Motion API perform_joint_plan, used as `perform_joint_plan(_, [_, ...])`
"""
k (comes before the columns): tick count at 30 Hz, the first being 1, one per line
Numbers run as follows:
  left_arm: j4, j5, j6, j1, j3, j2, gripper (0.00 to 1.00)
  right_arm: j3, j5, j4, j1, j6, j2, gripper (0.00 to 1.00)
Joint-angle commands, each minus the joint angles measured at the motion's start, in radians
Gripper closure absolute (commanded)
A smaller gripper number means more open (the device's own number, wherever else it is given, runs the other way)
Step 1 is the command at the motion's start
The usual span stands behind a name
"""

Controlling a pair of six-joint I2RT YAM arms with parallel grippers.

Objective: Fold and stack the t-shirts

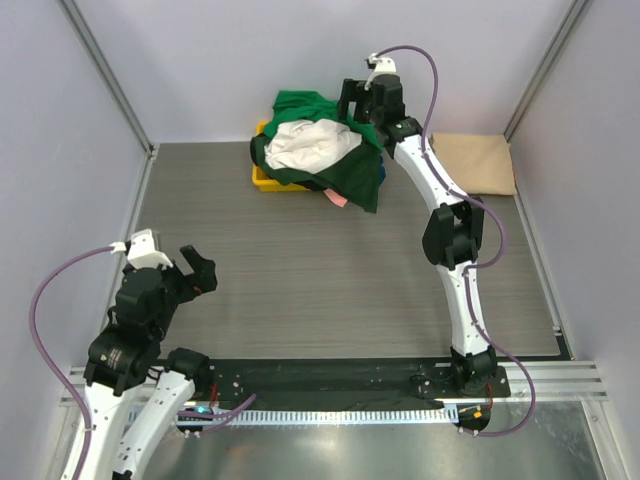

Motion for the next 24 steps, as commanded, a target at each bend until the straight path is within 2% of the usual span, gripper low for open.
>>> perform_joint_plan(1, [0.048,0.008,0.013,0.014,0.001,-0.001,0.00,0.047,-0.031,0.064,-0.007,0.016,0.014,0.05])
perform_joint_plan(5, [0.047,0.007,0.013,0.017,0.001,-0.003,0.00,0.050,-0.031,0.075,-0.007,0.012,0.043,0.12])
perform_joint_plan(6, [0.047,0.007,0.013,0.017,0.001,0.000,0.00,0.053,-0.031,0.076,-0.010,0.010,0.050,0.22])
perform_joint_plan(8, [0.044,0.004,0.011,0.019,0.001,-0.002,0.00,0.072,-0.033,0.073,-0.013,0.009,0.068,0.31])
perform_joint_plan(9, [0.045,0.004,0.011,0.017,0.001,-0.003,0.00,0.076,-0.064,0.073,-0.015,0.010,0.076,0.39])
perform_joint_plan(11, [0.045,0.003,0.011,0.017,0.002,-0.005,0.00,0.088,-0.082,0.069,-0.023,0.021,0.082,0.45])
perform_joint_plan(12, [0.045,0.001,0.011,0.019,0.002,-0.006,0.00,0.090,-0.089,0.069,-0.026,0.024,0.086,0.54])
perform_joint_plan(13, [0.045,0.001,0.010,0.019,0.001,-0.008,0.00,0.093,-0.097,0.069,-0.027,0.028,0.086,0.57])
perform_joint_plan(17, [0.045,0.001,0.009,0.020,-0.001,-0.015,0.00,0.105,-0.143,0.069,-0.032,0.030,0.083,0.98])
perform_joint_plan(24, [0.042,-0.016,0.005,0.022,-0.001,-0.032,0.00,0.265,-0.269,0.110,0.000,0.013,-0.051,0.99])
